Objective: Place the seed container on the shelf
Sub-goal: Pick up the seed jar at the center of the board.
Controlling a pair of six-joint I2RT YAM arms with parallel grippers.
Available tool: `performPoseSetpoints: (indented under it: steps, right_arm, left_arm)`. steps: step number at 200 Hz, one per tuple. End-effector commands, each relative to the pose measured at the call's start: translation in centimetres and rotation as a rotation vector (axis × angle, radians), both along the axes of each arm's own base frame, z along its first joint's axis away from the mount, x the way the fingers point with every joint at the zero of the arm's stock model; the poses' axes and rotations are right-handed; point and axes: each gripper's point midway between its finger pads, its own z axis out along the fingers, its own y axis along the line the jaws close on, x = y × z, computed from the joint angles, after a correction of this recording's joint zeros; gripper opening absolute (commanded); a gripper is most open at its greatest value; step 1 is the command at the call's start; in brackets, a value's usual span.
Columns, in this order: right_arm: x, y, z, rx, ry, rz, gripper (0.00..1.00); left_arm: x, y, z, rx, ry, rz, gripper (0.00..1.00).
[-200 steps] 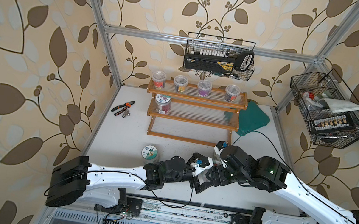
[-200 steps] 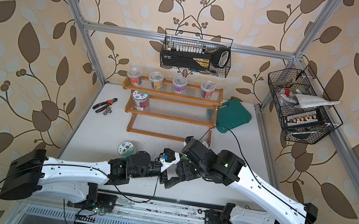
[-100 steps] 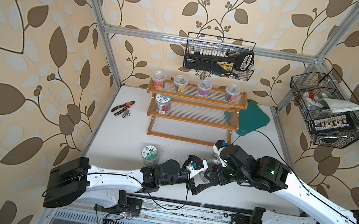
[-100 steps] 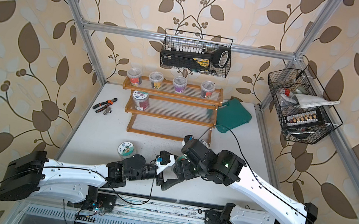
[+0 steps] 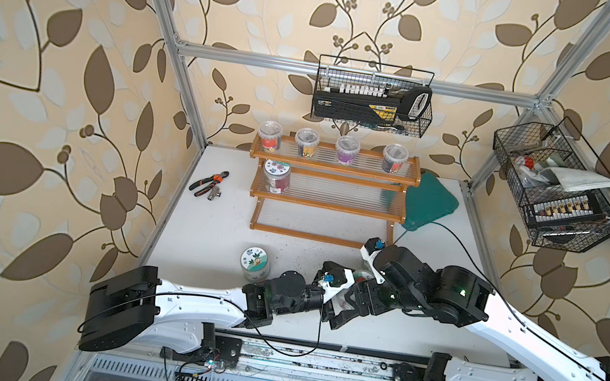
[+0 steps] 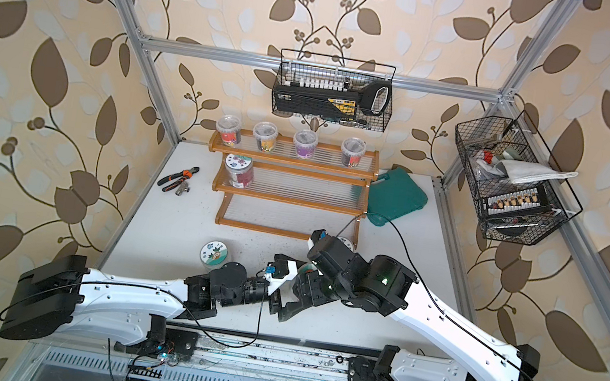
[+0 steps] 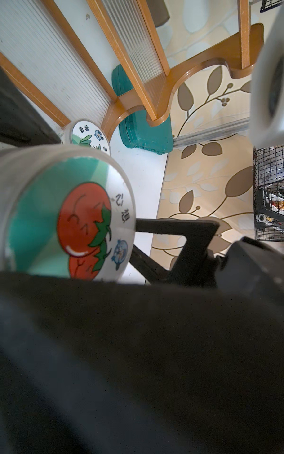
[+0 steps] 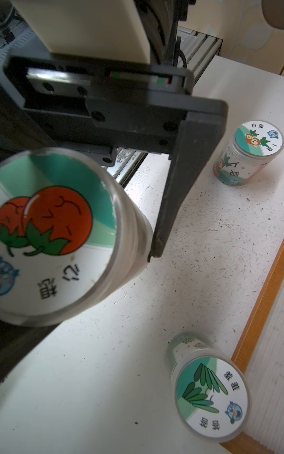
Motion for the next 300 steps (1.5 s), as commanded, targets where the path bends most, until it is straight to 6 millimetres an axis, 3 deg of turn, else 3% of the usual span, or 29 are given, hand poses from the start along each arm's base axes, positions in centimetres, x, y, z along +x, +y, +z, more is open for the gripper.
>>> performPoseSetpoints:
  steps: [1,26,50,92,151,179,222,265,300]
  right_arm:
    - [0.3,1.4,1.8,0.077,-0.026,0.010,0.57]
    - [0.3,1.3,1.8,0.081,-0.031,0.010,0.61]
    - [0.4,1.4,1.8,0.084,-0.040,0.014,0.75]
    - [0.9,0.5,2.7,0.085,-0.098,0.002,0.99]
    - [1.1,-1.6,6.0,0.199,-0.229,-0.047,0.99]
    - [1.3,-2.7,6.5,0.219,-0.272,-0.081,0.99]
    - [1.8,-3.8,5.8,0.193,-0.306,-0.124,0.99]
    - [2.1,-4.3,4.8,0.164,-0.320,-0.137,0.99]
    - [2.3,-4.8,4.4,0.142,-0.331,-0.149,0.99]
  left_arm:
    - [0.3,-0.3,1.6,-0.051,-0.027,0.008,0.89]
    - [0.0,-0.4,1.4,-0.049,-0.028,-0.017,0.73]
    - [-0.1,-0.5,1.4,-0.050,-0.025,-0.027,0.56]
    - [0.0,-0.6,1.3,-0.053,-0.027,-0.028,0.54]
    - [0.5,-0.8,1.2,-0.070,-0.037,-0.009,0.45]
    - [1.4,-0.4,1.7,-0.100,-0.049,0.045,0.41]
    - [5.7,2.0,3.3,-0.164,-0.077,0.268,0.41]
    - [12.0,6.6,4.8,-0.236,-0.058,0.523,0.39]
    - [15.6,9.7,6.1,-0.267,-0.087,0.667,0.40]
